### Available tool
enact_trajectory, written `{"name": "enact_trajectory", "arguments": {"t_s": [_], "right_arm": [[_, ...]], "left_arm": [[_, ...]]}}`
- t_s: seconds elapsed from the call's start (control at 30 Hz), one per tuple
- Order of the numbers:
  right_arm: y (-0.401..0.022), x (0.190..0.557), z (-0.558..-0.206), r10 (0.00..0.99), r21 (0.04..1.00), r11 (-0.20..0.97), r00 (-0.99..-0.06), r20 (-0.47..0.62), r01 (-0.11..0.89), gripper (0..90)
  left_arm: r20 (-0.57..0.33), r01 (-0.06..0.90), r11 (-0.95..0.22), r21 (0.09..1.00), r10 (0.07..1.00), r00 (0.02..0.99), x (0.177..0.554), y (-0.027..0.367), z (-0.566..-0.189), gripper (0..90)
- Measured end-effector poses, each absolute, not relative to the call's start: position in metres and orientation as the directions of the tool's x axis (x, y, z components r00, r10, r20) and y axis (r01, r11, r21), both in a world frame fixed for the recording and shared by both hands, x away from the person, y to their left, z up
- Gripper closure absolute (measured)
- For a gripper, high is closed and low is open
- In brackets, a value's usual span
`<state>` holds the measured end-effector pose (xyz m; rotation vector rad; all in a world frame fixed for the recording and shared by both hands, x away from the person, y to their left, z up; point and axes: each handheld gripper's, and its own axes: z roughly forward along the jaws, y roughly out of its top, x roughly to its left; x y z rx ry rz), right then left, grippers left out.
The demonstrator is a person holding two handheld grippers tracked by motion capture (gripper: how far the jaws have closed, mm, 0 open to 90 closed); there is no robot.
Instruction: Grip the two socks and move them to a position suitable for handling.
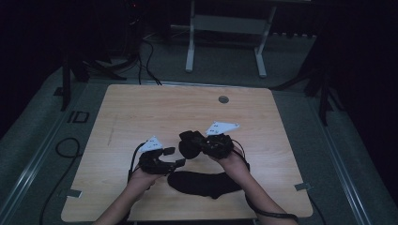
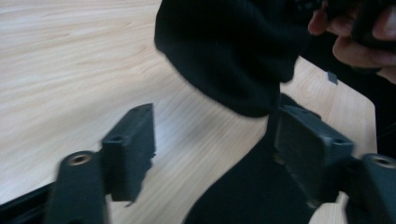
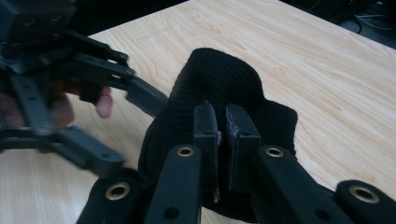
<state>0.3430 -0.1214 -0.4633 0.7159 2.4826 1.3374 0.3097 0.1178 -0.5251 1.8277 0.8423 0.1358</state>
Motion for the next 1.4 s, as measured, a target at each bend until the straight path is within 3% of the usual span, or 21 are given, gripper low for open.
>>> {"name": "enact_trajectory", "arguments": {"t_s": [0.13, 0.17, 0.3, 0.33, 0.77, 1.07, 1.4], "right_arm": [[-0.127, 0.344, -0.465, 0.532, 0.833, 0.454, -0.846, 0.031, 0.316, 84.2], [-0.128, 0.345, -0.466, 0.532, 0.833, 0.449, -0.846, 0.042, 0.323, 84.3], [-0.133, 0.345, -0.467, 0.540, 0.835, 0.444, -0.841, 0.040, 0.325, 84.2], [-0.136, 0.346, -0.467, 0.543, 0.835, 0.439, -0.838, 0.046, 0.330, 84.2], [-0.183, 0.351, -0.470, 0.620, 0.829, 0.411, -0.783, 0.051, 0.380, 84.1], [-0.207, 0.353, -0.503, 0.667, 0.766, 0.468, -0.744, 0.022, 0.442, 83.7], [-0.212, 0.355, -0.542, 0.678, 0.710, 0.475, -0.730, 0.081, 0.519, 82.4]], "left_arm": [[-0.277, 0.455, -0.195, 0.869, 0.570, 0.773, 0.316, 0.103, -0.519, 38.1], [-0.264, 0.448, -0.205, 0.870, 0.574, 0.775, 0.318, 0.100, -0.518, 43.5], [-0.234, 0.436, -0.212, 0.875, 0.602, 0.764, 0.321, 0.093, -0.516, 79.9], [-0.223, 0.426, -0.218, 0.878, 0.601, 0.767, 0.321, 0.092, -0.515, 82.8], [-0.180, 0.472, -0.256, 0.844, 0.694, 0.698, 0.324, 0.105, -0.515, 84.4], [-0.200, 0.518, -0.307, 0.798, 0.677, 0.709, 0.321, 0.117, -0.524, 84.2], [-0.176, 0.578, -0.381, 0.722, 0.707, 0.685, 0.331, 0.126, -0.544, 83.8]]}}
